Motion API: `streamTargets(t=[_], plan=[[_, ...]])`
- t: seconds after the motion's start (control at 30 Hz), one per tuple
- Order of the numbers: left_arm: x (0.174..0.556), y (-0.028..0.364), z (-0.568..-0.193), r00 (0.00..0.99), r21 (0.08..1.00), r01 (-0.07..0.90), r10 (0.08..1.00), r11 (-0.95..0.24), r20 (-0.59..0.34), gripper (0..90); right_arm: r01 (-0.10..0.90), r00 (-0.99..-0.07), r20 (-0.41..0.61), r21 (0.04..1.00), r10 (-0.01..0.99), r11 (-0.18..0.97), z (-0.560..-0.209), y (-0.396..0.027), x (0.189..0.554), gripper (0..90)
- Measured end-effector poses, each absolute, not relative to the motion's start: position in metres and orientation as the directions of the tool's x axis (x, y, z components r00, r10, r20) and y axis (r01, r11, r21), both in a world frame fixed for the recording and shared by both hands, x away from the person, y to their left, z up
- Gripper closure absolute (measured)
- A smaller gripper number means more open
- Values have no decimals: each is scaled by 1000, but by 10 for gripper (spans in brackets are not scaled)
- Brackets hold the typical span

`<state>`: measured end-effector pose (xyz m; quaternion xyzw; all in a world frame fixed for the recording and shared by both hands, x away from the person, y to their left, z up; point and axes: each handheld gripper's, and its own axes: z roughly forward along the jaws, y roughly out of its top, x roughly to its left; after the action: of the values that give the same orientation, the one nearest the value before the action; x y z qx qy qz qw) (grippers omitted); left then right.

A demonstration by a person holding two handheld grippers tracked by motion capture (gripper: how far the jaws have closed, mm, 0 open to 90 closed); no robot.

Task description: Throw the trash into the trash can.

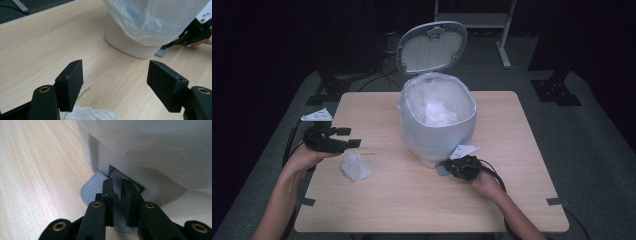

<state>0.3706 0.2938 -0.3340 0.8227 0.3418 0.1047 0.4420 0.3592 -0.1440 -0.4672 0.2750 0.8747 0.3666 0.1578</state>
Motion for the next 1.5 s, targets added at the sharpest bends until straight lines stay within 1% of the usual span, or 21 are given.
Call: streamTargets(t=[0.27,0.37,0.8,1.13,1.5], plan=[[367,297,-343,743,798,469,657,-379,-124,285,367,-799,-70,729,597,577,-467,-144,360,804],[365,299,-349,742,792,468,660,-391,-113,263,366,-799,-74,728,597,579,-467,-144,359,803],[363,311,-370,722,786,493,679,-372,-132,263,365,-799,-78,726,596,583,-467,-143,360,804],[364,313,-393,702,762,521,701,-384,-125,217,361,-801,-84,722,593,590,-466,-143,359,804],[362,317,-404,693,758,524,711,-387,-117,211,359,-802,-88,720,591,594,-466,-143,360,804]])
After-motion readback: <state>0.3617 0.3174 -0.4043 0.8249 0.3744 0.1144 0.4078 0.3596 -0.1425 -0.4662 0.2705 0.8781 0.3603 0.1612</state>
